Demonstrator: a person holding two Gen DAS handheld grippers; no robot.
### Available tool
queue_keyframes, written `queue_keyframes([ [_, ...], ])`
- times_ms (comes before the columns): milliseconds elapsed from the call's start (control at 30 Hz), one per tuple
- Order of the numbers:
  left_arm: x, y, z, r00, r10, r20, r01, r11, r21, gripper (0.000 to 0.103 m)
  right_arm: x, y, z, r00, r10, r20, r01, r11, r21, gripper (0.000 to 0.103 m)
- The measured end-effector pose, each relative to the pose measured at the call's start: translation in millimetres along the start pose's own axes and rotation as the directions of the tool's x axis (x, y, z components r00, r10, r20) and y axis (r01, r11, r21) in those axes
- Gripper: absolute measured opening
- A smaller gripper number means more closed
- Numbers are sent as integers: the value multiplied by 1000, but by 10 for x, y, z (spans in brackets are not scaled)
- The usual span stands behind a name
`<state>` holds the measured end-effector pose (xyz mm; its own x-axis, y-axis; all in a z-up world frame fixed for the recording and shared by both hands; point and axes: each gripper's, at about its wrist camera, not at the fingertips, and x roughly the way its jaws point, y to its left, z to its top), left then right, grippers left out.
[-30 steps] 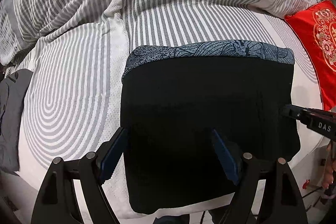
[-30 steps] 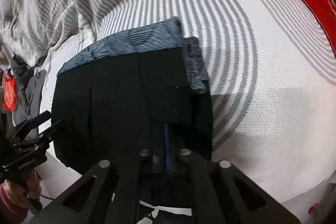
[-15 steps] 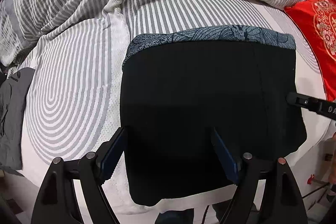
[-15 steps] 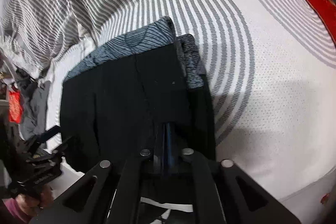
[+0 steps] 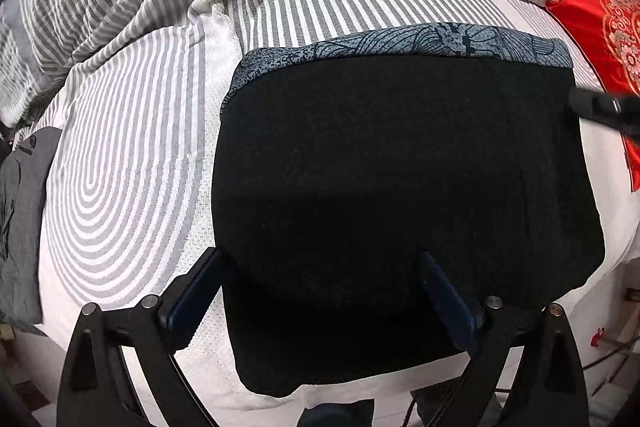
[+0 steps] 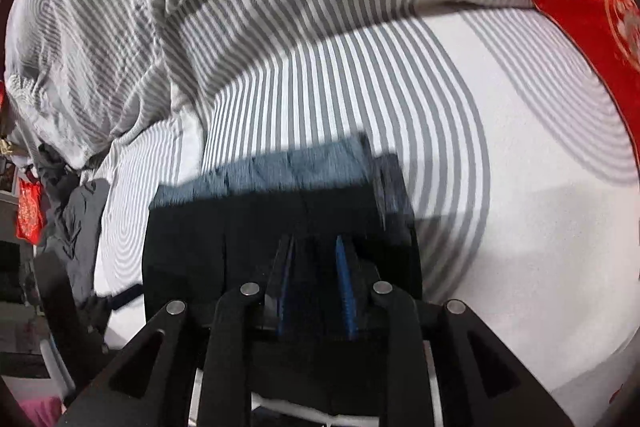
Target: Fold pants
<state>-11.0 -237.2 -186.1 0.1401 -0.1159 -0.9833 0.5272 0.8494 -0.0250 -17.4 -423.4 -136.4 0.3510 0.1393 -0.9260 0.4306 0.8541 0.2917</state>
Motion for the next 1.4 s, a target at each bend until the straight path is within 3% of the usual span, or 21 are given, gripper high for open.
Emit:
queue_keyframes([
  [267, 18, 9, 23, 1000, -6, -3, 6, 1000, -18, 98, 421, -71, 246, 998, -39, -46, 38, 999, -8, 23],
  [333, 28, 28, 32, 1000, -7, -11, 7, 1000, -25, 102, 436, -34, 276, 997, -52, -58, 51, 998, -27, 24],
  [500, 55, 36, 46, 999, -14, -31, 13, 999, -33, 102, 270, 60, 204, 998, -22, -61, 21, 1000, -17, 46],
  [600, 65, 33, 47, 999, -10, -33, 9, 999, -35, 102, 137, 157, -12, 996, -56, -66, 54, 998, -41, 59],
  [833, 132, 30, 67, 996, -21, -81, 17, 998, -54, 102, 169, 114, -577, 986, -123, -114, 117, 991, -62, 64],
  [1067, 180, 91, 101, 995, -49, -82, 42, 996, -77, 102, 228, 209, -582, 988, -114, -108, 103, 990, -98, 82],
  [1400, 182, 88, 117, 996, -53, -65, 45, 991, -123, 103, 259, 261, -550, 983, -125, -134, 111, 988, -109, 88],
])
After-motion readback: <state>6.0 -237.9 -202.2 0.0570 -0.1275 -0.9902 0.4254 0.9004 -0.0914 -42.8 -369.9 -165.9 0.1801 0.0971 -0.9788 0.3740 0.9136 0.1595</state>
